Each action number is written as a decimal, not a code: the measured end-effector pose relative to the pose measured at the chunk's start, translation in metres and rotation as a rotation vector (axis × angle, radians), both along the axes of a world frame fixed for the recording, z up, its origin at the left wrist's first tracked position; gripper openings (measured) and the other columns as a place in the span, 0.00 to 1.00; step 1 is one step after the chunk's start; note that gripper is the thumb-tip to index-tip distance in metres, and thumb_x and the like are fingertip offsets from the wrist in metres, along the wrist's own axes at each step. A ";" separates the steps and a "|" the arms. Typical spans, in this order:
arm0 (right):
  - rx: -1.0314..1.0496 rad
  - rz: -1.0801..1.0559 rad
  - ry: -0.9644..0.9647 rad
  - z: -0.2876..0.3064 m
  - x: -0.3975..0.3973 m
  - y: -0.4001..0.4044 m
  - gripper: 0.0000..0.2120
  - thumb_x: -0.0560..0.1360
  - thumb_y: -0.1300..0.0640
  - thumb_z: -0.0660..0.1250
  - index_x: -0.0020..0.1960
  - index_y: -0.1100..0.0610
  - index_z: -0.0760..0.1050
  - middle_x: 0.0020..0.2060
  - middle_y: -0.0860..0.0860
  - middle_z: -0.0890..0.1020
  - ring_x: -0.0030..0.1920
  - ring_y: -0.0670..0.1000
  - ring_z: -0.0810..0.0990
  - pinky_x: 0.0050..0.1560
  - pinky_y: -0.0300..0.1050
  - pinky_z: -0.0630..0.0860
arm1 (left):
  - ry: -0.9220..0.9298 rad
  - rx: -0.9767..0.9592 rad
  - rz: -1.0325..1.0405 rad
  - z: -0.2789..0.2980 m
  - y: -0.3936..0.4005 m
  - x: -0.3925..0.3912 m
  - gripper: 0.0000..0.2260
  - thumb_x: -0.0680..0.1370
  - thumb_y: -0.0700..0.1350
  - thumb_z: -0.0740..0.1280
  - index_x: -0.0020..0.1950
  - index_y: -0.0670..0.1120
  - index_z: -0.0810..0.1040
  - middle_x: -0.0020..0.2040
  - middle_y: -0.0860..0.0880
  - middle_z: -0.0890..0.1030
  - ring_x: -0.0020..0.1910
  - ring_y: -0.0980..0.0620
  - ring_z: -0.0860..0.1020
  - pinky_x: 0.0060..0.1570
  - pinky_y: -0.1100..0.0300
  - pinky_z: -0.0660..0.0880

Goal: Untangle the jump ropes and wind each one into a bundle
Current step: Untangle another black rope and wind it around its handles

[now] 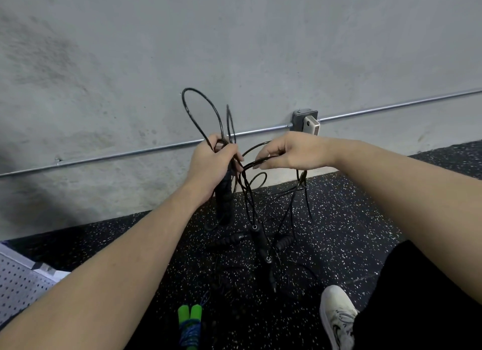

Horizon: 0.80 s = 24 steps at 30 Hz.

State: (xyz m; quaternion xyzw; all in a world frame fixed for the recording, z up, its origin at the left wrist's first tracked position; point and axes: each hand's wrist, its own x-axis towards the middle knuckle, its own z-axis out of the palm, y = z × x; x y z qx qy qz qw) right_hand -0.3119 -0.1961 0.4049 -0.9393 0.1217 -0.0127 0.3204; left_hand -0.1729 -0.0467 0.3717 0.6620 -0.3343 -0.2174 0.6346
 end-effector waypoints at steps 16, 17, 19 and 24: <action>0.093 0.105 0.063 0.021 -0.004 0.020 0.07 0.78 0.57 0.70 0.52 0.47 0.85 0.42 0.43 0.86 0.42 0.49 0.81 0.49 0.43 0.74 | 0.077 0.072 -0.193 -0.005 0.001 -0.002 0.11 0.79 0.35 0.69 0.41 0.50 0.77 0.35 0.44 0.82 0.38 0.35 0.83 0.49 0.33 0.79; 0.119 0.116 0.066 0.021 -0.004 0.022 0.07 0.78 0.57 0.70 0.52 0.49 0.85 0.36 0.45 0.83 0.33 0.49 0.75 0.39 0.42 0.71 | 0.092 0.063 -0.207 -0.005 0.000 -0.003 0.13 0.79 0.35 0.69 0.39 0.51 0.78 0.35 0.44 0.81 0.37 0.35 0.83 0.49 0.32 0.79; 0.138 0.140 0.087 0.023 -0.004 0.024 0.06 0.78 0.57 0.70 0.51 0.50 0.86 0.31 0.52 0.74 0.27 0.46 0.64 0.28 0.36 0.62 | 0.140 0.067 -0.264 -0.006 0.001 -0.008 0.12 0.80 0.35 0.69 0.41 0.49 0.79 0.34 0.42 0.80 0.35 0.38 0.82 0.48 0.35 0.80; 0.068 0.124 0.130 0.020 -0.006 0.025 0.05 0.78 0.53 0.71 0.49 0.46 0.85 0.30 0.48 0.75 0.29 0.44 0.71 0.35 0.36 0.71 | 0.098 0.251 -0.359 -0.015 0.002 -0.012 0.07 0.81 0.37 0.67 0.48 0.48 0.78 0.32 0.48 0.79 0.27 0.48 0.76 0.32 0.57 0.74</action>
